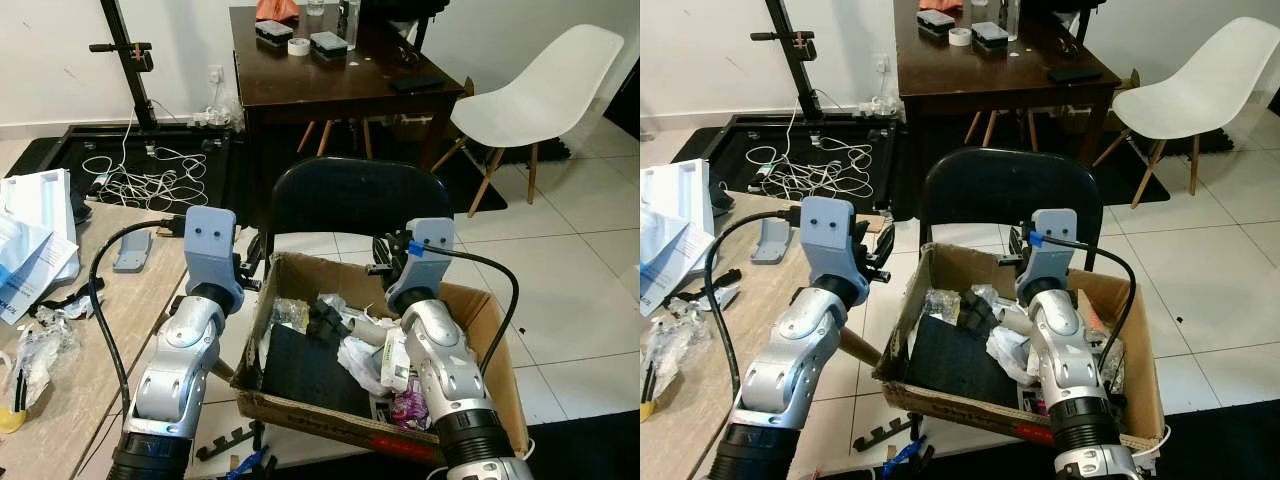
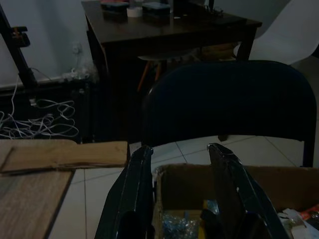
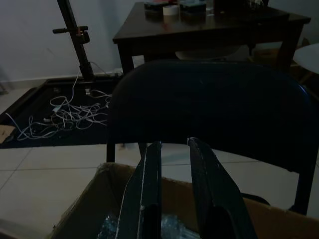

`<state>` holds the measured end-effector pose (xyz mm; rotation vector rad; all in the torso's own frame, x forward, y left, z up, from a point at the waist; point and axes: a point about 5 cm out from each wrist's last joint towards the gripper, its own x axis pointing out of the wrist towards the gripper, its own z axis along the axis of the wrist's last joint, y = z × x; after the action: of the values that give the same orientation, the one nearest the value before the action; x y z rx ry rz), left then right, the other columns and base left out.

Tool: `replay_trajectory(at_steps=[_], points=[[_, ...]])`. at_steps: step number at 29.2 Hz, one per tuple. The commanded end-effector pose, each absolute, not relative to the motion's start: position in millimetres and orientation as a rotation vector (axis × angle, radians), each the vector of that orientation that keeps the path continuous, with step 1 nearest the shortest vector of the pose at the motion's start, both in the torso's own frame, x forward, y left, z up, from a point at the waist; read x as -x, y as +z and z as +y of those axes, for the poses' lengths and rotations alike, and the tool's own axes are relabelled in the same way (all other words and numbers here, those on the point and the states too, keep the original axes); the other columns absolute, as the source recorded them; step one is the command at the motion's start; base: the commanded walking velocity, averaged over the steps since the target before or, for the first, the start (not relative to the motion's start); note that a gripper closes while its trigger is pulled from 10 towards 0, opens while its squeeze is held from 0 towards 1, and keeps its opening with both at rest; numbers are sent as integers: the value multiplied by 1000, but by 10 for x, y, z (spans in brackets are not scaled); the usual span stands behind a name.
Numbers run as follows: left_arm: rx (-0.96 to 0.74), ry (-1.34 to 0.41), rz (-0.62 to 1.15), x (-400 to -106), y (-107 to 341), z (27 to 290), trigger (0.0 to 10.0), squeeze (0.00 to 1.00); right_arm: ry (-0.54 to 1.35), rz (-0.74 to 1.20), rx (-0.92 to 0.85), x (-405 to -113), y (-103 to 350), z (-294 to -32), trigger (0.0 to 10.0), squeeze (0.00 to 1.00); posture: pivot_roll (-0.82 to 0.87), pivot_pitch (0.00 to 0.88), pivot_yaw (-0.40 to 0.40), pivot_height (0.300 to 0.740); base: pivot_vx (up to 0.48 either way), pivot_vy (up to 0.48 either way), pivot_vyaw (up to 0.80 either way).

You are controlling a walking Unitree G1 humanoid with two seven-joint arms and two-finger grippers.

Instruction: Picking trash to rubbish bin

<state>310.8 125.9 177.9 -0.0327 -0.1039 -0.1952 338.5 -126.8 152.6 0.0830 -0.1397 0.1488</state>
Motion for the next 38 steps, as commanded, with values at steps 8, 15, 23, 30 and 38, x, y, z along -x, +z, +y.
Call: replay_trajectory(at_steps=[8,15,23,30,38], points=[[50,-211,-87,-3084,1755,1211,10000,0,156,-120,-94,-3359,1485,-1230,10000,0,128,72,17,740,-282,0,0],[45,-214,-85,-3074,1753,1218,10000,0,159,-117,-95,-3349,1474,-1222,10000,0,131,67,18,740,-270,0,0],[34,-225,-83,-3070,1760,1210,10000,0,158,-111,-97,-3342,1455,-1218,10000,0,134,69,22,740,-157,0,0],[0,-227,-52,-3074,1739,1187,10000,0,154,-106,-100,-3329,1440,-1226,10000,0,132,70,27,740,0,0,0],[-20,-249,-39,-3069,1727,1150,10000,0,143,-98,-112,-3319,1427,-1242,10000,0,129,74,30,740,0,0,0]])
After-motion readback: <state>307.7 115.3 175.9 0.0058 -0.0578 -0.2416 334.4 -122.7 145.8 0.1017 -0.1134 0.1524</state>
